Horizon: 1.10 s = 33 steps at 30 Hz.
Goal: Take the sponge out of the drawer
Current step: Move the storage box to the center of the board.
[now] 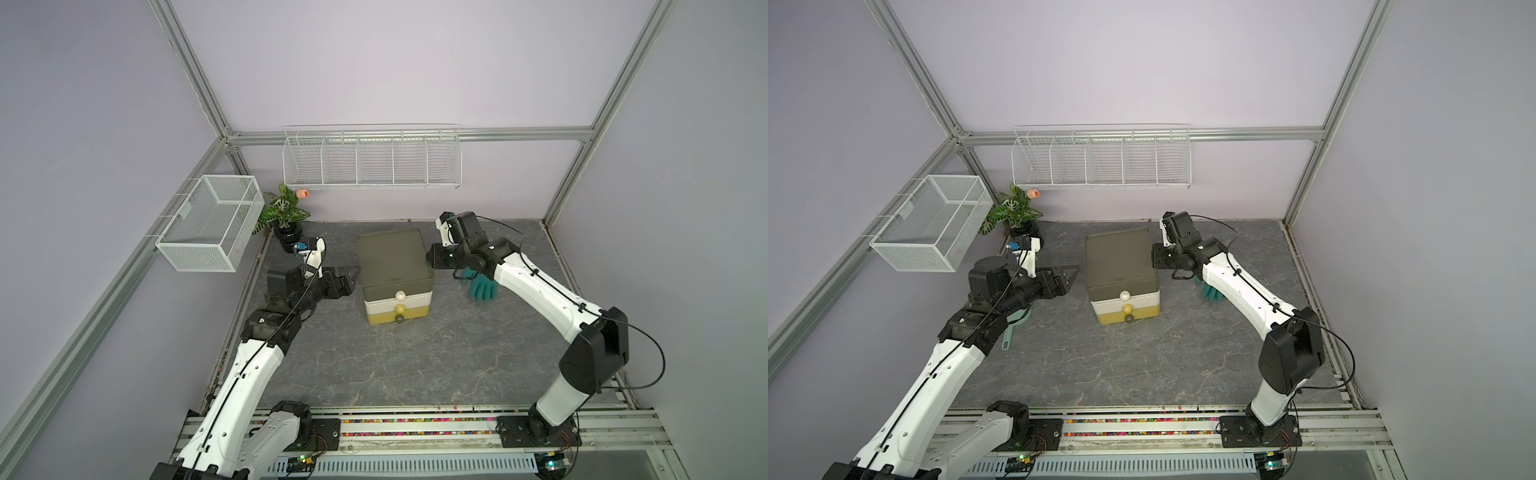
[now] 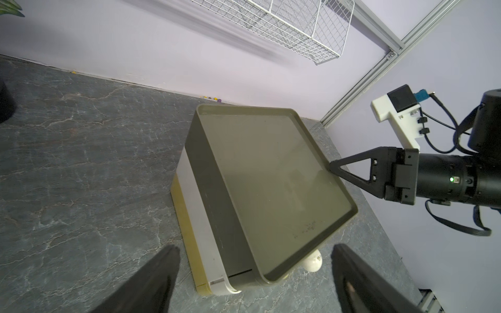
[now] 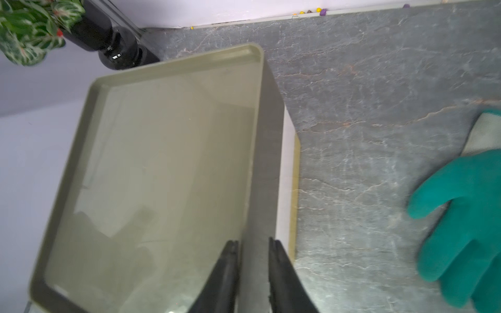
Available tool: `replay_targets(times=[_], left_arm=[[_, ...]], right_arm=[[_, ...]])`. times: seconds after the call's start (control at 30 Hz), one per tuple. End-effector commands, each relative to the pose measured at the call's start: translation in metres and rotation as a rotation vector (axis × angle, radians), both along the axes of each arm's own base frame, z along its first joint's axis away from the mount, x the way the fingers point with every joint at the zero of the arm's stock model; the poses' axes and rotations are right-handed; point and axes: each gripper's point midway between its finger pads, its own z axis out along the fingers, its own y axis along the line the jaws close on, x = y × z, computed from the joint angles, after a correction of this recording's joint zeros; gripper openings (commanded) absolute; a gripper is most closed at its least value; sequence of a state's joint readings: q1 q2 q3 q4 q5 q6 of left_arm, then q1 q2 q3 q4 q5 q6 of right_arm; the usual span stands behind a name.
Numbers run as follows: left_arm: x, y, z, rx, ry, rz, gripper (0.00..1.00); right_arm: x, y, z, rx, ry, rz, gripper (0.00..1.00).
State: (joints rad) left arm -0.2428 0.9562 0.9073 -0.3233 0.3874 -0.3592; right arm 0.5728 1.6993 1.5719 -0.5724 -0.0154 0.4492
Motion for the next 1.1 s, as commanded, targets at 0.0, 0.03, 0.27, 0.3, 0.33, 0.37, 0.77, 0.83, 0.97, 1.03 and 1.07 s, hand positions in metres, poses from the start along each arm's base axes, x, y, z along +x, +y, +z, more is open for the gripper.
replay_targets(times=[0.0,0.03,0.27,0.3,0.33,0.37,0.77,0.83,0.97,1.03,1.07], left_arm=[[0.001,-0.007,0.009,-0.018,-0.023,-0.023,0.91],[0.001,-0.009,0.009,-0.017,-0.022,-0.023,0.91],[0.013,-0.003,-0.002,0.095,0.034,0.112,0.82],[0.015,0.001,-0.005,0.111,0.048,0.138,0.78],[0.018,0.004,-0.008,0.128,0.067,0.161,0.76],[0.02,0.006,-0.011,0.142,0.082,0.174,0.73],[0.045,-0.028,-0.024,0.144,0.105,0.094,0.69],[0.047,-0.035,-0.027,0.152,0.109,0.08,0.69],[0.045,-0.048,-0.021,0.166,0.067,0.046,0.69],[0.043,-0.051,-0.018,0.162,0.057,0.037,0.69],[0.043,-0.051,-0.017,0.157,0.054,0.038,0.69]], right_arm=[[0.008,-0.003,0.001,-0.012,-0.003,-0.034,0.25],[0.008,-0.002,0.0,-0.015,-0.002,-0.033,0.24],[0.01,0.003,-0.008,-0.086,-0.004,-0.025,0.24],[0.009,0.005,-0.009,-0.089,-0.005,-0.021,0.24],[0.009,0.006,-0.009,-0.096,-0.006,-0.02,0.24],[0.009,0.006,-0.01,-0.106,-0.006,-0.023,0.23],[0.012,-0.008,-0.008,-0.148,-0.025,-0.1,0.06],[0.012,-0.016,-0.006,-0.168,-0.034,-0.136,0.07],[0.012,-0.033,0.002,-0.187,-0.07,-0.21,0.07],[0.011,-0.041,0.004,-0.188,-0.077,-0.236,0.07],[0.011,-0.045,0.005,-0.19,-0.075,-0.251,0.07]])
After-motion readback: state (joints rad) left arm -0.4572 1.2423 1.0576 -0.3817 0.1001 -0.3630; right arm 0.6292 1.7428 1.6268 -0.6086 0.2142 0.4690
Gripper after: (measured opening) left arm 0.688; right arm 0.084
